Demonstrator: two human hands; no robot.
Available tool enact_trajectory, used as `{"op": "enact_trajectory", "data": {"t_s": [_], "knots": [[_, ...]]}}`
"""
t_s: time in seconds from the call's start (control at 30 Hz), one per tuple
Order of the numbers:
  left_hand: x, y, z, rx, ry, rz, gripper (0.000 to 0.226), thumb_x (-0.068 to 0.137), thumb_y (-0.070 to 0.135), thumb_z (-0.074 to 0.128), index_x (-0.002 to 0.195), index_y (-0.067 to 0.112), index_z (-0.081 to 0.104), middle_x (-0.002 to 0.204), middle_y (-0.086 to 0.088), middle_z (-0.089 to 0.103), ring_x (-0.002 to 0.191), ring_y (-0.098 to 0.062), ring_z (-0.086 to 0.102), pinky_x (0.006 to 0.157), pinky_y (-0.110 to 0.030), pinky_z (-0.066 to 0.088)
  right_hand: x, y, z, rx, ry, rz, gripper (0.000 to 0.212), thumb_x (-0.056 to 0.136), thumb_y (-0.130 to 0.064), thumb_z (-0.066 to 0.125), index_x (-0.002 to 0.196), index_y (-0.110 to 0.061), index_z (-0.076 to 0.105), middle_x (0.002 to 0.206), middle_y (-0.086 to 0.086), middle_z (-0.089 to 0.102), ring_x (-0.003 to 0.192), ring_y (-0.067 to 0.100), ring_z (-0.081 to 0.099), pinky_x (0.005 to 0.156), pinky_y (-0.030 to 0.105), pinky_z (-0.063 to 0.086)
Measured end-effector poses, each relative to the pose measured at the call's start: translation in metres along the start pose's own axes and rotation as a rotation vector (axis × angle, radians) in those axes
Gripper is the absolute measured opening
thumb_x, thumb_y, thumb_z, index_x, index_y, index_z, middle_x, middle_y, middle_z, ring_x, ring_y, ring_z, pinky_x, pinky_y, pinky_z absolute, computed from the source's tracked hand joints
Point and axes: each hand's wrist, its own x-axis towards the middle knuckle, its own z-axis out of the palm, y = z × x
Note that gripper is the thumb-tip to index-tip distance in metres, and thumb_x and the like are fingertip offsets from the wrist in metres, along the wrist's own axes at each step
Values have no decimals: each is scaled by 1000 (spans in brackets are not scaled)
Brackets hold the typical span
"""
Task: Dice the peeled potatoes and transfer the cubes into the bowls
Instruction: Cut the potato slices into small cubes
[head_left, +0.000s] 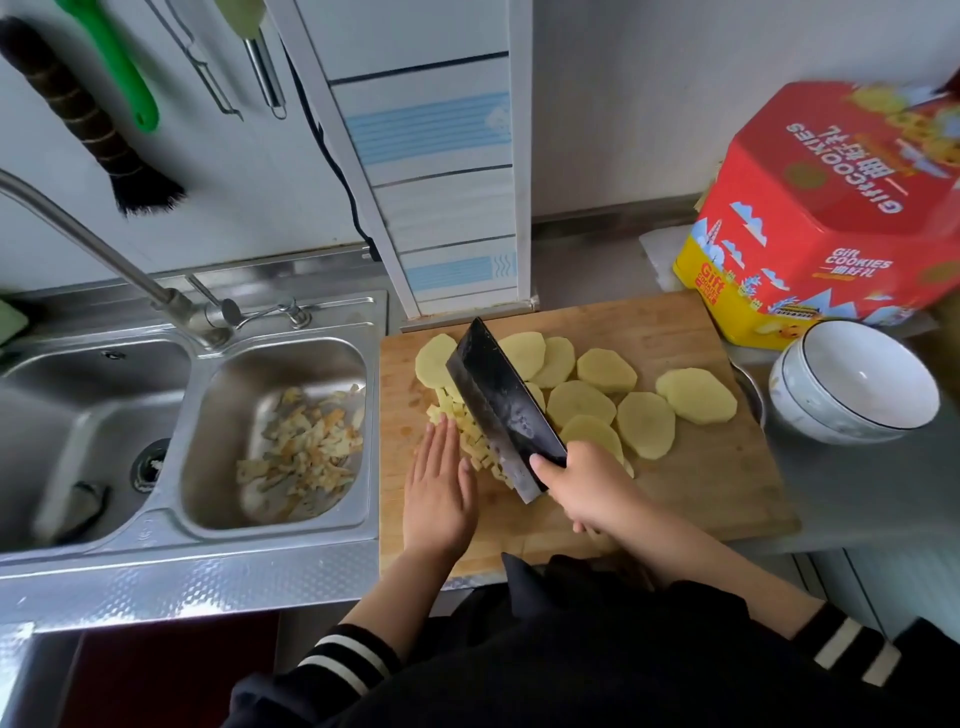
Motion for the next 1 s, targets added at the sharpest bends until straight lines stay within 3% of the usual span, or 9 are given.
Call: {"op": "enact_trajectory", "data": {"t_s": [0.13,0.2,0.3,0.37,0.47,0.6,0.77,0.87,1.0], "knots": [[-6,0,3,227,-226,193,62,95,50,-5,152,26,-1,160,8,-5,144,-9,-24,119,-28,-14,-3,2,-4,54,16,-6,40,99,-44,44,77,-11,48,53,3,50,36,16,53,37,20,35],[-4,-4,2,221,-223,199,62,95,51,-6,151,26,4,160,8,1,147,-11,-18,122,-33,-7,-6,2,-9,55,46,-25,44,98,-49,43,77,-11,48,54,3,51,39,17,55,40,22,38],[6,-4,-19,-12,50,219,55,104,42,19,141,13,47,146,-2,47,142,-22,34,116,-42,28,-13,4,-20,-65,132,-125,54,96,-61,35,72,-13,48,58,0,51,51,16,55,52,29,42],[19,-4,-43,-154,270,130,38,102,27,40,123,8,64,126,-4,64,122,-20,54,104,-34,43,-19,7,-28,-167,181,-204,56,94,-63,27,76,-16,51,63,-3,53,59,15,55,55,31,40],[44,-6,-88,-395,482,-259,23,96,6,51,111,11,68,108,1,67,100,-14,61,84,-7,43,-22,18,-33,-351,206,-315,53,98,-57,20,112,-24,58,85,-7,64,81,14,62,70,33,50],[68,-13,-139,-591,611,-477,31,91,-1,45,107,13,68,102,2,70,90,-8,64,86,-21,51,-21,33,-27,-492,232,-427,54,97,-57,36,146,-33,36,117,-9,62,102,9,60,80,27,50],[66,21,-131,-420,137,-25,25,96,26,57,121,25,60,119,9,63,106,-10,59,94,-31,50,-22,35,-21,-645,253,-502,51,95,-61,39,137,-33,38,112,-12,60,100,9,60,73,25,44],[53,40,-81,-60,-183,421,60,92,62,45,139,26,47,142,0,47,131,-20,42,109,-40,34,-22,35,-17,-694,259,-546,49,94,-61,40,132,-30,41,109,-10,61,98,11,60,71,27,44],[51,49,-34,91,-252,725,49,98,55,37,133,24,51,136,0,50,127,-23,45,104,-41,39,-24,35,-12,-713,266,-586,49,93,-62,41,129,-28,41,110,-9,61,97,12,61,71,28,45]]}}
